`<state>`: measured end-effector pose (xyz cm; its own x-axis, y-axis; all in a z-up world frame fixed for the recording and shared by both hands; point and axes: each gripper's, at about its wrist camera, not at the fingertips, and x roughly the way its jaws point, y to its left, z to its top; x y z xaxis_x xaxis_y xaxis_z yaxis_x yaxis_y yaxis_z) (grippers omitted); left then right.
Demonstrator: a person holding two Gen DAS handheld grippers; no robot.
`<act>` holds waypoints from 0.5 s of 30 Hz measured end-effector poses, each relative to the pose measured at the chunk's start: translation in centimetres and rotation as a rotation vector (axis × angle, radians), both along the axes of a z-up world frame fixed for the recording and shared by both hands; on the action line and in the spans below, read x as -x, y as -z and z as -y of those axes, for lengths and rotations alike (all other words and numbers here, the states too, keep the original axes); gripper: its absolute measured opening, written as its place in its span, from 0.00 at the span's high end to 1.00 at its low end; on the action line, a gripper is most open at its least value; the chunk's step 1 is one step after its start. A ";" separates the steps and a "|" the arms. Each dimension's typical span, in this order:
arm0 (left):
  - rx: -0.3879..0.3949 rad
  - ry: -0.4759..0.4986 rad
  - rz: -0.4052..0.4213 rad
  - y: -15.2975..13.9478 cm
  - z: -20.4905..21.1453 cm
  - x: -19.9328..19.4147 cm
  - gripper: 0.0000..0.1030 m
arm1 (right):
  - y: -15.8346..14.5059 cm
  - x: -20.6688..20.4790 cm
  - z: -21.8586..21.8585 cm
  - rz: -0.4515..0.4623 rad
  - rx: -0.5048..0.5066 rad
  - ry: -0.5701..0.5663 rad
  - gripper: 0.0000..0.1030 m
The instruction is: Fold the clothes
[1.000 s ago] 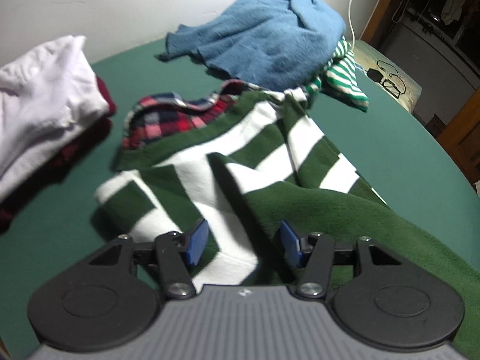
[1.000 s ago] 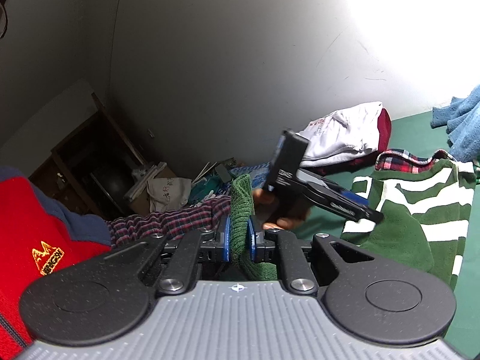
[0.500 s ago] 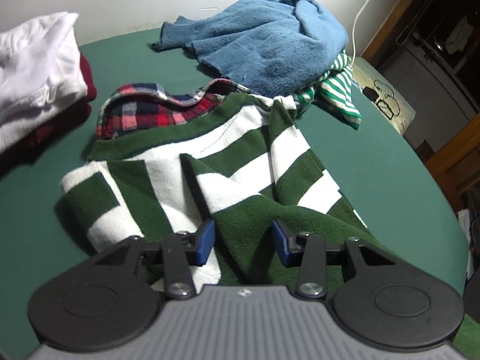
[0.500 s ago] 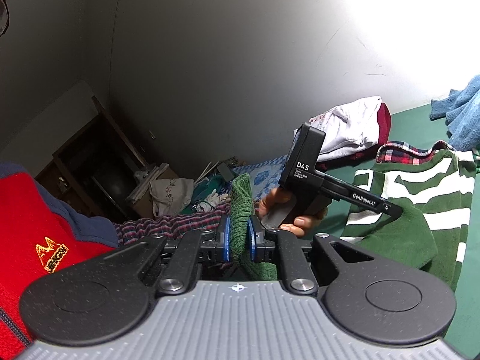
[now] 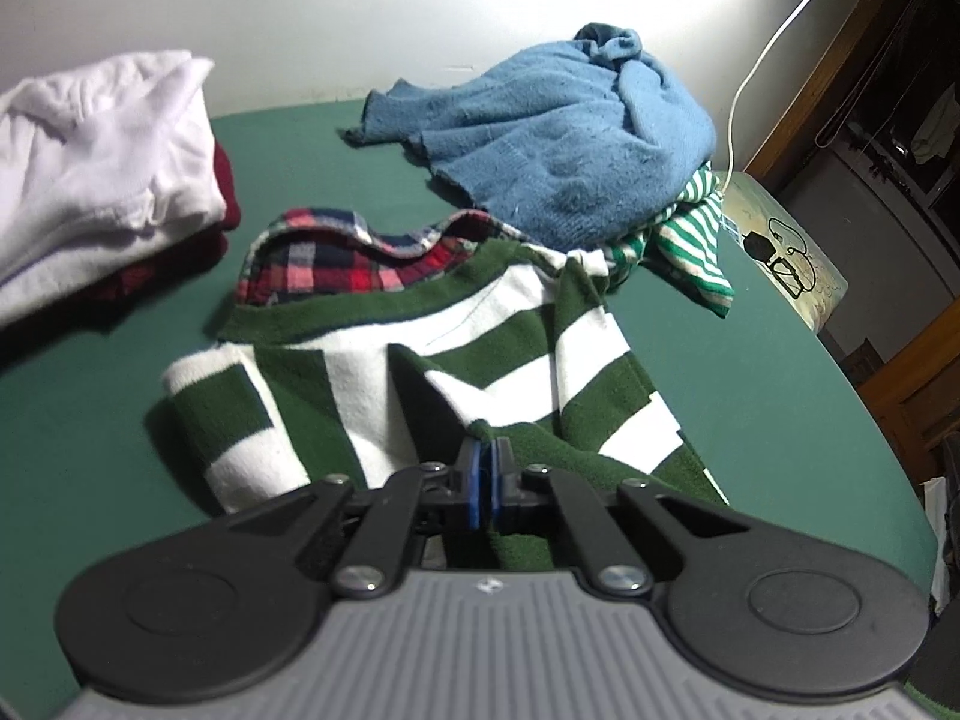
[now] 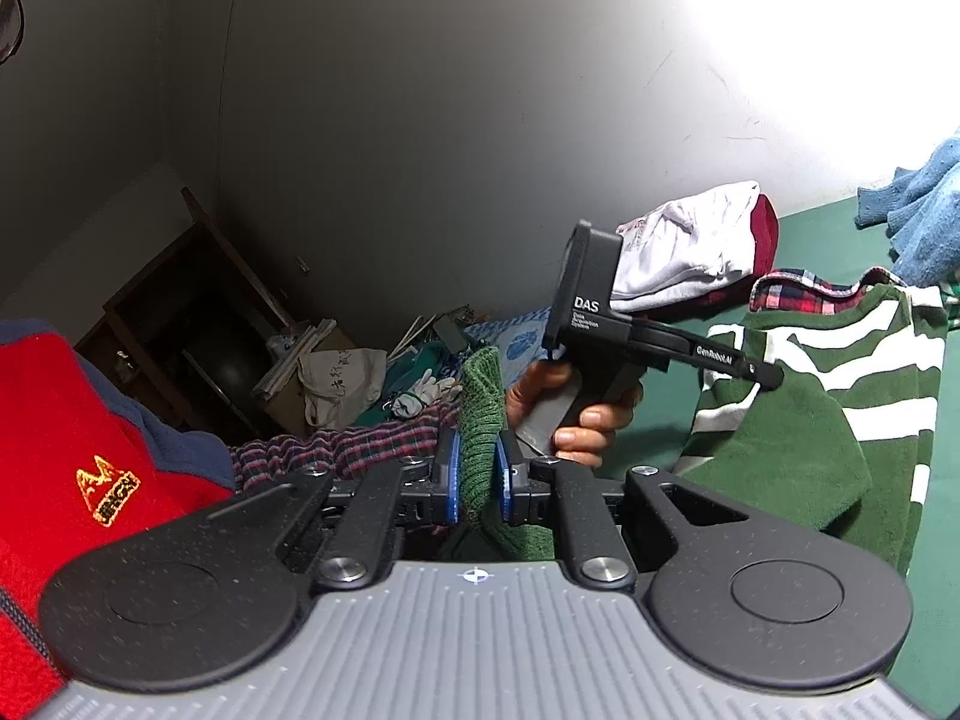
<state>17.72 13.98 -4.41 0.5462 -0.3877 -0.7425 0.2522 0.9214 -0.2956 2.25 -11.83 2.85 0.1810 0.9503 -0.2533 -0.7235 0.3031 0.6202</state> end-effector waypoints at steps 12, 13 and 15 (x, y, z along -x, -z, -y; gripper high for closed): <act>-0.051 -0.068 0.062 -1.5 -0.1 3.3 1.00 | 0.1 1.5 1.6 -0.033 0.011 0.001 0.87; -0.048 -0.080 0.062 -1.4 -0.2 3.7 1.00 | 0.1 1.7 1.8 -0.034 0.013 0.004 0.87; -0.053 -0.100 0.066 -1.3 -0.2 4.5 1.00 | 0.2 2.2 1.9 -0.037 0.018 0.009 0.87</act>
<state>13.17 14.19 -3.13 0.6286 -0.2904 -0.7214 0.1758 0.9567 -0.2319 0.09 -13.78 2.66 0.1799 0.9439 -0.2769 -0.6973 0.3210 0.6409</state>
